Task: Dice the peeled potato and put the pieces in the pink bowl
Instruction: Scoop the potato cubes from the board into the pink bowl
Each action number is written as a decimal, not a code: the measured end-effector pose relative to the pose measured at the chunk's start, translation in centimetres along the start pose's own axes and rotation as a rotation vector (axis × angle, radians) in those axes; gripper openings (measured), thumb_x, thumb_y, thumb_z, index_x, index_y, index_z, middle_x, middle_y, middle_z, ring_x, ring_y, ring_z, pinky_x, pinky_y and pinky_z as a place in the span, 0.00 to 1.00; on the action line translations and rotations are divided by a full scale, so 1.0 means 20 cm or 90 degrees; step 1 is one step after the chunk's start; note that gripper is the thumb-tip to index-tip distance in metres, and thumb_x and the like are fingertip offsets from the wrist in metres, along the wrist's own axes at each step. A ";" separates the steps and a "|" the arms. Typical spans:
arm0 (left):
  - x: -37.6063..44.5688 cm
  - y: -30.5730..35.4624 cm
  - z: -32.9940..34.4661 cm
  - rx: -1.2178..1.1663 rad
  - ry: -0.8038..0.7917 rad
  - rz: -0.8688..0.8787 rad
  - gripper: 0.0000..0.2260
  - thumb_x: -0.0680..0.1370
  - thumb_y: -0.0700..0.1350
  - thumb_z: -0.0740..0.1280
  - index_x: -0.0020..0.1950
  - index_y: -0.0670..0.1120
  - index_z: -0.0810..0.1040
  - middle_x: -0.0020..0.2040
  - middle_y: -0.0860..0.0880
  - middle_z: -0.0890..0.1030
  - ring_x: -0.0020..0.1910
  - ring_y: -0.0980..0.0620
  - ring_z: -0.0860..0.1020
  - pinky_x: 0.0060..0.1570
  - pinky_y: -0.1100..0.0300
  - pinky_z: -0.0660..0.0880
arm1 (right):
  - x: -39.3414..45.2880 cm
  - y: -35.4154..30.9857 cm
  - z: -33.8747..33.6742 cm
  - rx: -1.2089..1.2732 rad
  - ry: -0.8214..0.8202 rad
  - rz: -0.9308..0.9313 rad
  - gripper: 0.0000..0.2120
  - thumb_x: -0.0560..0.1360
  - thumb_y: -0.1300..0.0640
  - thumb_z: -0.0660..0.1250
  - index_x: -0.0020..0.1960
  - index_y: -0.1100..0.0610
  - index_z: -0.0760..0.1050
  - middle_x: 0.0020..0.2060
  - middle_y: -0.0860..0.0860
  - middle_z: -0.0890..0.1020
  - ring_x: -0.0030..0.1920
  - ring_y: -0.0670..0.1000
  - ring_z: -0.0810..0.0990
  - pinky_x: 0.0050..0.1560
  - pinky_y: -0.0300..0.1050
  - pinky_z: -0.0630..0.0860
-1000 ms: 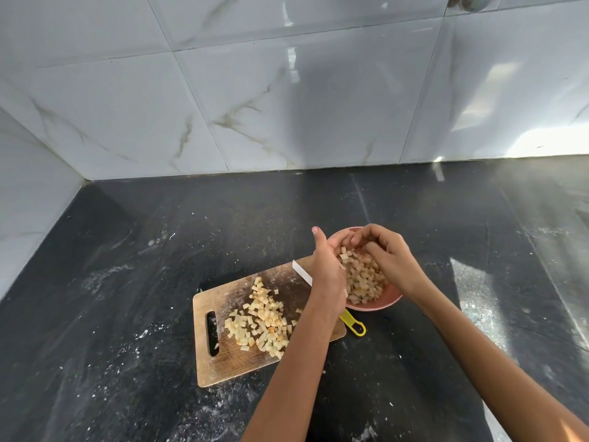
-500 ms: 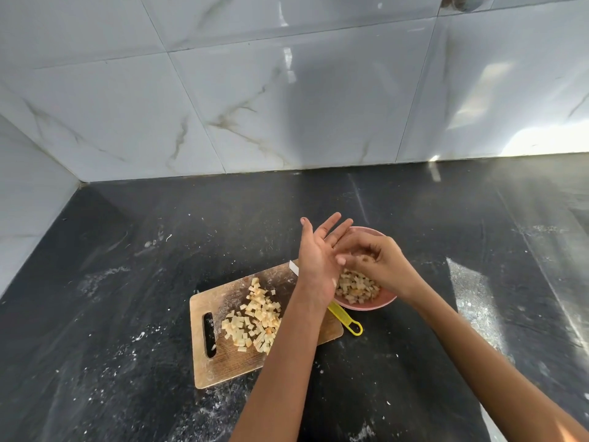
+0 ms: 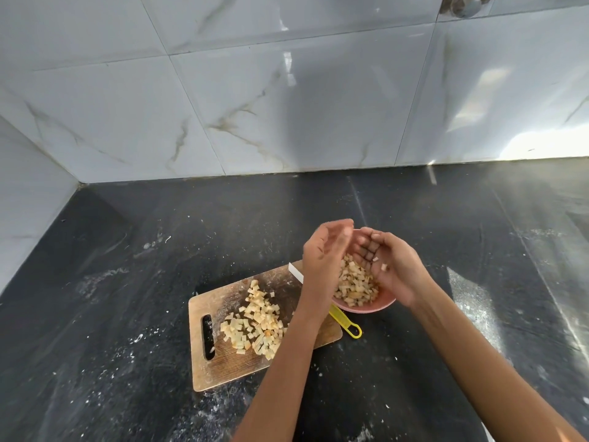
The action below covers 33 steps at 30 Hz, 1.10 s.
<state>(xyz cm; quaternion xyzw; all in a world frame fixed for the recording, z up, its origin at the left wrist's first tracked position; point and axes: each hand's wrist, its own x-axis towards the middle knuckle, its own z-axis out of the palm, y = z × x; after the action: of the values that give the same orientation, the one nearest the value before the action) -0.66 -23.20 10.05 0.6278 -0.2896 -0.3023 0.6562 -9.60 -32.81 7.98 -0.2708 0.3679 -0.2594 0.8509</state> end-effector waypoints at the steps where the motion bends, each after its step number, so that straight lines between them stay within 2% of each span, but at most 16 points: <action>1: -0.02 -0.02 0.00 0.087 -0.024 0.070 0.07 0.78 0.48 0.67 0.53 0.50 0.82 0.53 0.54 0.82 0.55 0.54 0.79 0.60 0.51 0.75 | 0.00 0.00 0.01 0.054 -0.004 0.033 0.12 0.80 0.61 0.54 0.49 0.61 0.76 0.38 0.55 0.81 0.40 0.50 0.81 0.49 0.44 0.78; 3: -0.07 -0.09 0.01 0.250 -0.060 0.178 0.10 0.74 0.55 0.68 0.52 0.56 0.84 0.60 0.59 0.77 0.63 0.58 0.70 0.65 0.54 0.68 | -0.01 0.00 0.02 0.129 -0.014 0.080 0.13 0.82 0.56 0.55 0.48 0.61 0.76 0.39 0.55 0.81 0.41 0.51 0.80 0.51 0.44 0.76; 5: -0.10 -0.15 0.03 0.346 -0.085 0.226 0.11 0.73 0.58 0.67 0.51 0.59 0.84 0.70 0.57 0.70 0.69 0.57 0.62 0.69 0.52 0.63 | -0.02 0.01 0.02 0.161 -0.028 0.098 0.16 0.82 0.51 0.54 0.49 0.61 0.76 0.40 0.54 0.81 0.43 0.52 0.80 0.52 0.46 0.78; 7: -0.12 -0.20 0.03 0.400 -0.081 0.228 0.13 0.73 0.60 0.65 0.51 0.59 0.84 0.75 0.54 0.64 0.73 0.53 0.58 0.71 0.47 0.60 | -0.03 0.01 0.03 0.177 -0.033 0.095 0.20 0.82 0.47 0.52 0.50 0.60 0.76 0.44 0.55 0.82 0.47 0.53 0.82 0.51 0.47 0.80; 10: -0.11 -0.21 0.02 0.420 -0.040 0.181 0.13 0.73 0.60 0.65 0.50 0.58 0.84 0.78 0.52 0.59 0.75 0.50 0.55 0.72 0.50 0.54 | -0.05 0.01 0.04 0.204 -0.037 0.085 0.24 0.82 0.43 0.50 0.55 0.61 0.74 0.52 0.58 0.83 0.56 0.56 0.80 0.48 0.50 0.81; 11: -0.11 -0.20 0.01 0.432 -0.021 0.172 0.11 0.73 0.59 0.66 0.49 0.58 0.85 0.78 0.51 0.59 0.75 0.48 0.55 0.72 0.51 0.52 | -0.06 0.01 0.04 0.206 -0.035 0.087 0.24 0.82 0.42 0.50 0.56 0.61 0.74 0.55 0.59 0.82 0.59 0.57 0.79 0.44 0.48 0.83; 13: -0.08 -0.19 0.01 0.475 0.030 0.173 0.06 0.73 0.53 0.71 0.47 0.56 0.85 0.77 0.48 0.61 0.75 0.45 0.57 0.71 0.51 0.52 | -0.08 0.01 0.04 0.169 -0.038 0.086 0.25 0.82 0.43 0.49 0.60 0.62 0.72 0.58 0.60 0.80 0.60 0.57 0.78 0.37 0.42 0.79; 16: -0.04 -0.18 -0.02 0.525 0.071 0.186 0.05 0.72 0.44 0.74 0.46 0.53 0.85 0.72 0.45 0.70 0.71 0.44 0.63 0.70 0.51 0.59 | -0.09 0.02 0.03 0.016 -0.036 0.034 0.17 0.83 0.55 0.51 0.63 0.63 0.72 0.57 0.60 0.81 0.58 0.55 0.80 0.49 0.42 0.75; 18: -0.03 -0.17 -0.05 0.521 0.048 0.206 0.07 0.71 0.42 0.74 0.47 0.51 0.85 0.63 0.47 0.77 0.65 0.47 0.69 0.65 0.49 0.69 | -0.11 0.02 0.03 -0.233 -0.013 -0.060 0.15 0.80 0.66 0.52 0.62 0.61 0.72 0.52 0.56 0.84 0.55 0.51 0.82 0.53 0.41 0.76; 21: -0.05 -0.15 -0.06 0.495 0.026 0.209 0.09 0.73 0.40 0.73 0.52 0.49 0.84 0.54 0.50 0.79 0.57 0.54 0.72 0.56 0.58 0.74 | -0.13 0.03 0.02 -0.752 0.075 -0.359 0.17 0.72 0.75 0.59 0.53 0.60 0.78 0.43 0.45 0.81 0.47 0.45 0.80 0.47 0.24 0.71; 22: -0.07 -0.14 -0.07 0.483 0.027 0.206 0.09 0.73 0.40 0.72 0.53 0.48 0.84 0.53 0.51 0.79 0.56 0.56 0.71 0.54 0.65 0.73 | -0.13 0.05 0.02 -0.840 0.100 -0.442 0.16 0.70 0.76 0.63 0.50 0.59 0.79 0.41 0.44 0.80 0.44 0.44 0.79 0.45 0.22 0.70; 24: -0.08 -0.12 -0.09 0.474 0.017 0.200 0.09 0.75 0.41 0.71 0.54 0.47 0.84 0.53 0.51 0.79 0.54 0.57 0.72 0.51 0.74 0.68 | -0.13 0.07 0.01 -0.919 0.151 -0.509 0.09 0.69 0.69 0.71 0.45 0.57 0.79 0.40 0.46 0.80 0.42 0.47 0.79 0.43 0.28 0.72; 26: -0.10 -0.11 -0.14 0.480 0.029 0.204 0.08 0.76 0.44 0.70 0.55 0.47 0.84 0.52 0.51 0.80 0.53 0.57 0.74 0.49 0.77 0.67 | -0.14 0.12 0.04 -0.973 0.168 -0.515 0.03 0.72 0.60 0.72 0.44 0.57 0.78 0.44 0.48 0.79 0.42 0.49 0.78 0.41 0.40 0.74; 28: -0.12 -0.11 -0.21 0.477 0.056 0.207 0.09 0.77 0.47 0.69 0.55 0.47 0.84 0.51 0.52 0.81 0.52 0.57 0.74 0.49 0.77 0.66 | -0.16 0.18 0.09 -0.977 0.093 -0.533 0.03 0.75 0.58 0.69 0.45 0.57 0.78 0.44 0.49 0.80 0.41 0.49 0.77 0.40 0.43 0.73; 30: -0.16 -0.10 -0.30 0.477 0.089 0.208 0.09 0.77 0.46 0.67 0.55 0.47 0.83 0.52 0.53 0.80 0.53 0.58 0.74 0.51 0.76 0.67 | -0.21 0.26 0.16 -0.922 -0.014 -0.561 0.01 0.76 0.60 0.67 0.47 0.57 0.78 0.43 0.47 0.79 0.41 0.47 0.76 0.42 0.41 0.72; 33: -0.25 -0.11 -0.47 0.488 0.150 0.177 0.09 0.79 0.42 0.66 0.57 0.48 0.82 0.54 0.55 0.79 0.55 0.60 0.73 0.55 0.72 0.68 | -0.26 0.43 0.23 -0.868 -0.155 -0.513 0.06 0.77 0.61 0.65 0.53 0.55 0.77 0.48 0.46 0.79 0.48 0.44 0.76 0.49 0.39 0.73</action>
<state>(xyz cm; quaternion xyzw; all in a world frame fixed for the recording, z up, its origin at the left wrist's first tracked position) 3.25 -13.41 7.35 0.8114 -0.3862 -0.0078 0.4387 -6.98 -22.05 7.54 -0.8694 0.2241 -0.2334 0.3734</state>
